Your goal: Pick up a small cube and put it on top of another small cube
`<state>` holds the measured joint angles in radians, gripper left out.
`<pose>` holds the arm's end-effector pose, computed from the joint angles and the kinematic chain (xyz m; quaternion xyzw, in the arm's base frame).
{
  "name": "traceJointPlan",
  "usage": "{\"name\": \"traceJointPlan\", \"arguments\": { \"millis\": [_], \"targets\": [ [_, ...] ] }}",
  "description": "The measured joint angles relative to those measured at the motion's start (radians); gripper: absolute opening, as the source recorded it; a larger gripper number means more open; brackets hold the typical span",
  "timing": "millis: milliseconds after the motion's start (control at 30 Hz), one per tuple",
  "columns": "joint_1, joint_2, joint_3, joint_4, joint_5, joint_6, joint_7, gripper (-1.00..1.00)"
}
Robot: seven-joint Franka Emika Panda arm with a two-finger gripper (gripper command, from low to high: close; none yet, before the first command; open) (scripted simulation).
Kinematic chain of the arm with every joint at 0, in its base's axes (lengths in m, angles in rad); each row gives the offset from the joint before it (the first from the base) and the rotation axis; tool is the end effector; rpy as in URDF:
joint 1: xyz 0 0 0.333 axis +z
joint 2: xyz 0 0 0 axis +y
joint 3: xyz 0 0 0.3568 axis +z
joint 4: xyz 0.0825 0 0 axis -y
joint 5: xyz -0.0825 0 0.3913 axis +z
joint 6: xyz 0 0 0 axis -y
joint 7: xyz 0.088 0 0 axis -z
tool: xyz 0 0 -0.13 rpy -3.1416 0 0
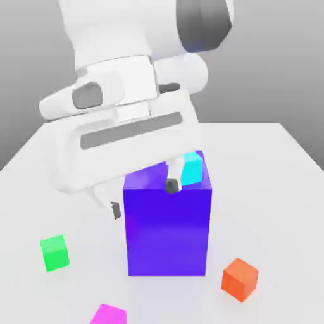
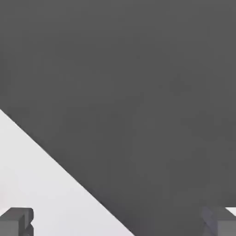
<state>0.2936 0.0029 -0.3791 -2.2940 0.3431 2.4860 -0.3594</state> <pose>0.5404 -0.0431 0.3808 -0.9888 -0.0103 -0.1165 0.0924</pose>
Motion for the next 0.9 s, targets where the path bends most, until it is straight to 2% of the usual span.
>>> {"name": "traceJointPlan", "arguments": {
  "millis": [233, 467, 600, 633, 833, 900],
  "targets": [
    [-0.038, 0.192, 0.014, -0.003, 0.026, 0.064, -0.261, 0.0],
    [-0.078, 0.353, 0.018, -0.013, -0.049, 0.148, -0.449, 0.0],
    [-0.137, 0.492, 0.087, 0.016, 0.008, 0.249, -0.522, 0.0],
    [-0.151, 0.52, 0.104, 0.023, 0.023, 0.269, -0.534, -1.0],
    [-0.158, 0.534, 0.113, 0.027, 0.031, 0.277, -0.54, -1.0],
    [-0.136, 0.496, 0.087, 0.017, 0.01, 0.249, -0.526, -1.0]
  ]
}}
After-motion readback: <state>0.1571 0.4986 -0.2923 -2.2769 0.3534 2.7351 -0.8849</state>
